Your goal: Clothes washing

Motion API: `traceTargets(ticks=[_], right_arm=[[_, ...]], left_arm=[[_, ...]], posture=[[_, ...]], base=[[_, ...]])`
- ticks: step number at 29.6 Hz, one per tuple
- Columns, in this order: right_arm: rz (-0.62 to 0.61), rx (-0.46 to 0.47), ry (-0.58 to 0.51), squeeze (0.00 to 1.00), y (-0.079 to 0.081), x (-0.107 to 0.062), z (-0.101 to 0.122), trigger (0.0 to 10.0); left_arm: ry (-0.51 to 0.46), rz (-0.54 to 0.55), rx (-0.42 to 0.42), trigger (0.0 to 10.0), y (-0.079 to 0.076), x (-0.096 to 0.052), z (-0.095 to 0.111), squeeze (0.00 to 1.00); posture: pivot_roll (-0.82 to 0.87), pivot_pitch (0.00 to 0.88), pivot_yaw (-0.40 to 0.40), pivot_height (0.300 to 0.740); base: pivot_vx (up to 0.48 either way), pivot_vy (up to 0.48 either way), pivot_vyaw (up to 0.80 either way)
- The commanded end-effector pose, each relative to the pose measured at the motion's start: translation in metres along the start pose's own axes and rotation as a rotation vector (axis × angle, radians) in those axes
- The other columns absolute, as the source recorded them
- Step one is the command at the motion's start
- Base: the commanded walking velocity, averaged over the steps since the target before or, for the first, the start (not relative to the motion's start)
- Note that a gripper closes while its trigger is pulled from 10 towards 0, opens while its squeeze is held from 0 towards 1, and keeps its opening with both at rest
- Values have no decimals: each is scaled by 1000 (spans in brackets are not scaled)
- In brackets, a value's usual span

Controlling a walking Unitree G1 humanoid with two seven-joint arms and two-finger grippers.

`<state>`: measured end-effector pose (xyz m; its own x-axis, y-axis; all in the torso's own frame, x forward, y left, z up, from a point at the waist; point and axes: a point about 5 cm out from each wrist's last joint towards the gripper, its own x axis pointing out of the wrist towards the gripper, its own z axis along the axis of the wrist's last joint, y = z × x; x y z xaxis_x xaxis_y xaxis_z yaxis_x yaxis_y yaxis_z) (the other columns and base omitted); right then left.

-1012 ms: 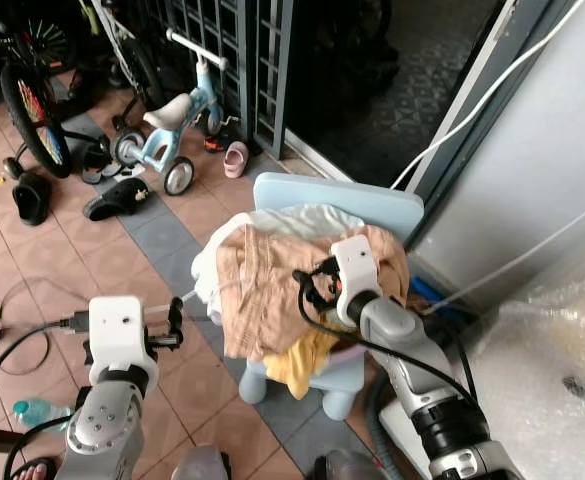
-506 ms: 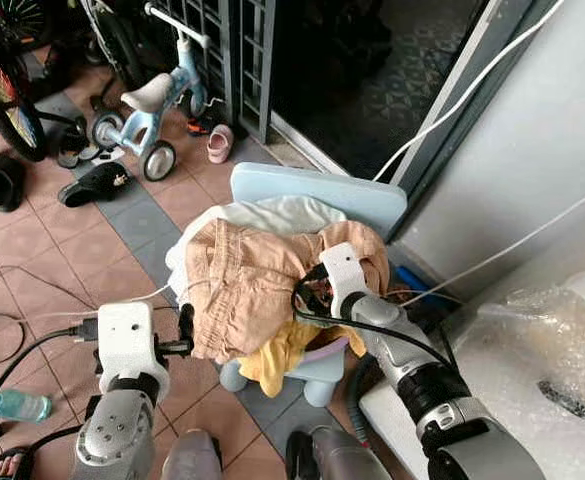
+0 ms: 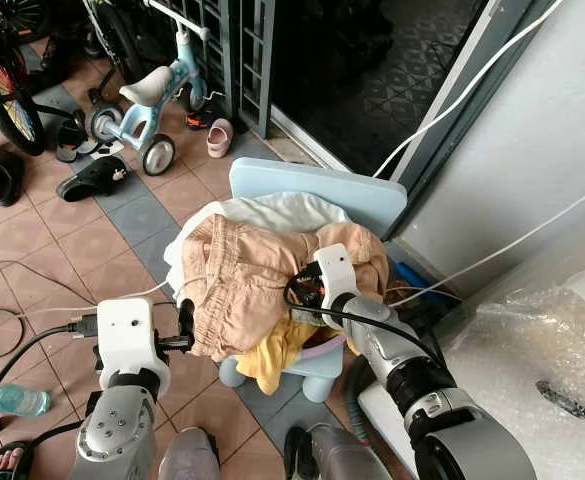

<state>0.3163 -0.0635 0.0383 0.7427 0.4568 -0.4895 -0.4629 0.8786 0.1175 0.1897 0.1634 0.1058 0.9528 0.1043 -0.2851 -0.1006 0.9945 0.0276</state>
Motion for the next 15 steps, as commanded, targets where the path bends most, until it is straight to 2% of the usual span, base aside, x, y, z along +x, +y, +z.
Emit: traceTargets(ticks=[1,8,11,12,15], right_arm=[[54,34,31,0,11,3,-7,0],[64,60,33,0,10,2,-8,0],[65,88,12,0,6,3,-2,0],[60,102,1,0,4,3,4,0],[51,116,-42,0,0,3,15,0]], left_arm=[[19,1,6,10000,-1,0,-3,0],[54,0,-11,10000,-6,-1,-13,0],[41,-21,-18,10000,-12,8,-10,0],[27,-23,-18,10000,-13,16,-6,0],[-8,-30,-16,10000,-13,27,1,0]], posture=[[130,186,-110,740],[112,165,-126,740],[103,135,-125,740],[95,115,-122,740],[83,79,-116,740]], base=[[0,0,0],[0,0,0],[0,0,0],[0,0,0],[0,0,0]])
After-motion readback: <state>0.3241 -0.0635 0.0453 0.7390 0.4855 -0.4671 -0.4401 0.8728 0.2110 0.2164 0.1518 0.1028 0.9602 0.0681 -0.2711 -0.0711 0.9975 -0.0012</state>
